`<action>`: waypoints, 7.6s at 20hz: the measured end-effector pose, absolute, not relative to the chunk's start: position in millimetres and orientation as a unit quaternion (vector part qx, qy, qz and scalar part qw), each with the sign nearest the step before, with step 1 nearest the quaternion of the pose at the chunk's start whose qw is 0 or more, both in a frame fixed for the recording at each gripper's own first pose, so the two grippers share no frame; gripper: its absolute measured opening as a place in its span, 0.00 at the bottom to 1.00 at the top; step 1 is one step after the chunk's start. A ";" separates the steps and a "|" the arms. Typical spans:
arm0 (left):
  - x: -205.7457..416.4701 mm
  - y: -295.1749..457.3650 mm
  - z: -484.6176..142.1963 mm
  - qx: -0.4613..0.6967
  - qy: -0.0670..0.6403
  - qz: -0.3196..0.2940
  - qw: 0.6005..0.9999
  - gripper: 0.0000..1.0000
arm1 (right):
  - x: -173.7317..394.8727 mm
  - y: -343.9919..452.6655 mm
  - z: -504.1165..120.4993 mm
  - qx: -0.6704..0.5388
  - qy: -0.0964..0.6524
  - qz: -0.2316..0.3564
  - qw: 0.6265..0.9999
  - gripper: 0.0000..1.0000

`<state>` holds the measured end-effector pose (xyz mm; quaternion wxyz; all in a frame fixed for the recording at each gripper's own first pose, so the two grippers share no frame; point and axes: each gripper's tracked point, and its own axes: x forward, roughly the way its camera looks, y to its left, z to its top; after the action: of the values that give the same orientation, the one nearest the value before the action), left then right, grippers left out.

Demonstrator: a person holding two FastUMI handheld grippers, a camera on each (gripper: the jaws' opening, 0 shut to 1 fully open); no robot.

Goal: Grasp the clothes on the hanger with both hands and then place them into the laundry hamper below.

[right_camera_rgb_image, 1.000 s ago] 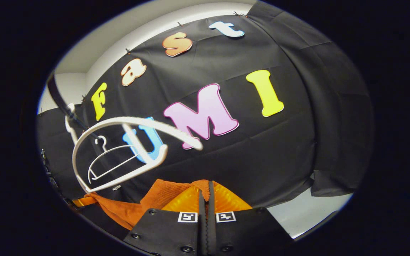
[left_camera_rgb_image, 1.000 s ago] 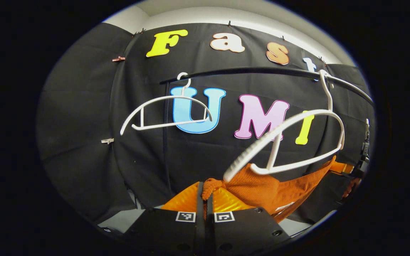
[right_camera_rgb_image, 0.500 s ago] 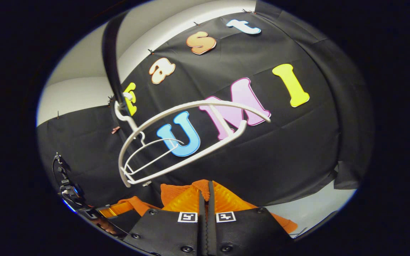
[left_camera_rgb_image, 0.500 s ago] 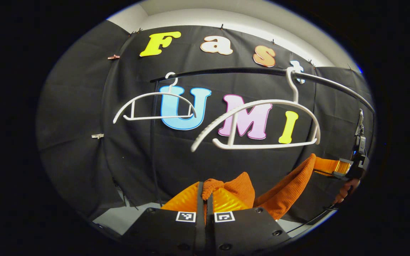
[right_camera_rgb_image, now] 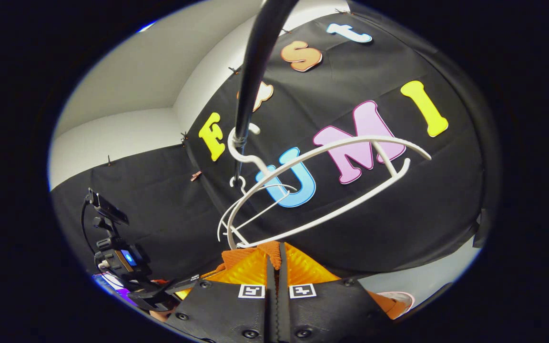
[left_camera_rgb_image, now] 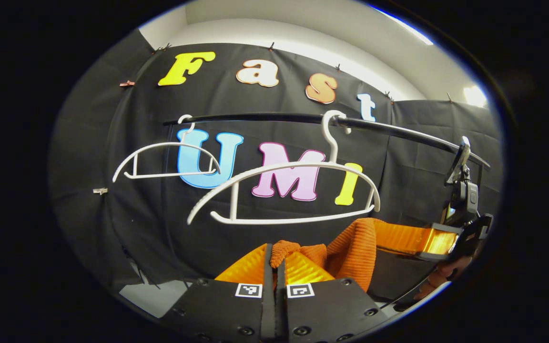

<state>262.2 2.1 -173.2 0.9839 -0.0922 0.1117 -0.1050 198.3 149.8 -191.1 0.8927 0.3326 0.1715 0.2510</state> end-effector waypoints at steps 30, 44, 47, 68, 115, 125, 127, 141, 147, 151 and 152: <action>226.3 -17.1 -623.8 0.025 0.537 -0.054 0.841 0.05 | 75.3 93.4 -667.9 0.080 0.597 0.119 0.789 0.07; 210.3 -21.9 -622.2 0.001 0.549 -0.044 0.835 0.95 | 71.2 84.2 -665.7 0.021 0.596 0.107 0.796 0.99; 209.4 -17.3 -599.7 -0.001 0.518 -0.034 0.855 0.95 | 74.0 89.5 -640.9 0.017 0.566 0.107 0.817 1.00; 112.7 39.8 -216.0 -0.022 0.143 -0.009 0.989 0.96 | 57.8 69.7 -246.5 0.027 0.220 0.005 0.975 0.99; 18.9 41.9 -30.0 0.008 -0.010 0.061 0.998 0.95 | 14.0 31.7 -40.0 0.017 0.021 0.026 0.999 1.00; 12.4 33.3 -27.8 0.003 -0.013 0.050 0.999 0.95 | 8.6 26.9 -40.6 0.003 0.026 0.022 0.999 0.98; 12.1 33.8 -28.6 0.004 -0.013 0.049 0.999 0.94 | 7.4 26.6 -39.2 0.003 0.027 0.020 0.999 0.98; 7.8 34.2 -29.4 -0.005 -0.008 0.042 0.999 0.94 | 4.3 26.5 -38.7 -0.006 0.034 0.007 0.999 0.98; 11.0 30.6 -31.7 -0.005 -0.005 0.039 0.999 0.95 | 4.9 24.3 -43.4 -0.009 0.040 0.006 0.999 0.98; 12.9 27.8 -31.9 -0.002 -0.003 0.037 0.999 0.95 | 6.4 22.1 -44.5 -0.005 0.041 0.004 0.999 0.98; 13.9 26.9 -32.5 -0.002 -0.004 0.036 0.999 0.95 | 6.9 21.9 -44.2 -0.004 0.041 0.004 0.999 0.98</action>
<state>13.9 26.9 -32.5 0.9993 -0.0017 -0.0038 0.0364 6.9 21.9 -44.2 0.9992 -0.0044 0.0405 0.0039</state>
